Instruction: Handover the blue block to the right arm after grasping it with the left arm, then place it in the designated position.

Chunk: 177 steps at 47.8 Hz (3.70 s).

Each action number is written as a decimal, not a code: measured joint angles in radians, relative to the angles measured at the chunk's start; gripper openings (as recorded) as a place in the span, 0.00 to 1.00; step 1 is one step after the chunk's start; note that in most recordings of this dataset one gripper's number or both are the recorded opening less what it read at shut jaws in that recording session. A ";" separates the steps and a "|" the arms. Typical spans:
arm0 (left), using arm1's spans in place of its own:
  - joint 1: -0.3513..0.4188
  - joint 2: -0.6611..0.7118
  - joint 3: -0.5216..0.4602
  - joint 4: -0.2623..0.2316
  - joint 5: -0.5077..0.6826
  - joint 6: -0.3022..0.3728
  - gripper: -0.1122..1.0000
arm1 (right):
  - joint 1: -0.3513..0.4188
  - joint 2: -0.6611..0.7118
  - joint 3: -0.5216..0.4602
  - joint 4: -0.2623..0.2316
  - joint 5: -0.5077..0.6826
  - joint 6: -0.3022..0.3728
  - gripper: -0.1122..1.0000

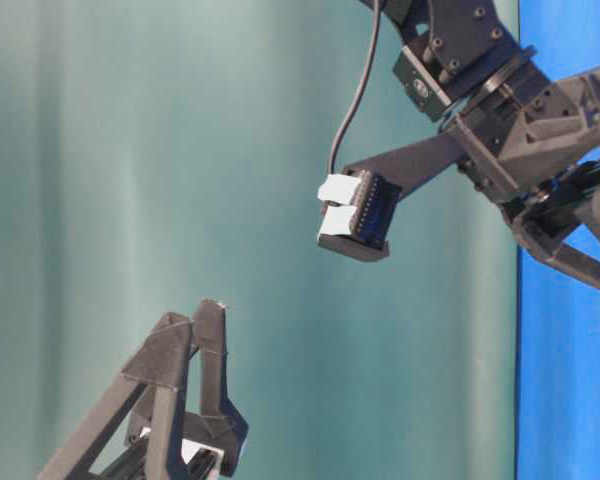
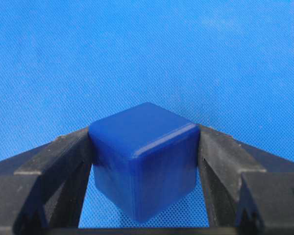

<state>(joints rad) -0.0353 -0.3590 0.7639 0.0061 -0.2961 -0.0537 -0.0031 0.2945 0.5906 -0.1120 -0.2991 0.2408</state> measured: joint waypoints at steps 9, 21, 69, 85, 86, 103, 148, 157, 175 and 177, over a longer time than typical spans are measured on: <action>0.000 0.000 -0.006 0.000 0.000 0.000 0.93 | 0.000 0.000 0.000 0.000 0.011 0.000 0.52; 0.000 -0.002 -0.012 0.000 0.000 0.000 0.93 | 0.000 0.000 0.000 0.009 0.026 0.000 0.52; 0.000 0.000 -0.017 0.002 0.009 0.000 0.93 | 0.008 -0.255 0.069 0.038 0.187 -0.008 0.84; 0.000 0.000 -0.017 0.000 0.012 0.000 0.93 | 0.008 -0.528 0.103 0.028 0.313 -0.008 0.84; 0.000 0.000 -0.017 0.002 0.012 0.000 0.93 | 0.008 -0.541 0.103 0.028 0.322 -0.008 0.84; 0.000 0.000 -0.017 0.000 0.017 0.000 0.93 | 0.008 -0.762 0.110 0.025 0.476 -0.009 0.84; 0.002 0.000 -0.017 0.000 0.017 0.000 0.93 | 0.008 -0.838 0.199 0.021 0.304 -0.011 0.83; 0.002 -0.002 -0.017 0.000 0.017 0.000 0.93 | 0.008 -0.838 0.245 0.021 0.201 -0.011 0.83; 0.002 0.000 -0.017 0.000 0.017 -0.002 0.93 | 0.008 -0.838 0.252 0.021 0.183 -0.011 0.83; 0.002 0.000 -0.017 0.002 0.017 0.000 0.93 | 0.008 -0.838 0.253 0.021 0.183 -0.011 0.83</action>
<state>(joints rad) -0.0337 -0.3590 0.7470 0.0077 -0.2792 -0.0537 0.0046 -0.5430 0.8437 -0.0905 -0.1166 0.2301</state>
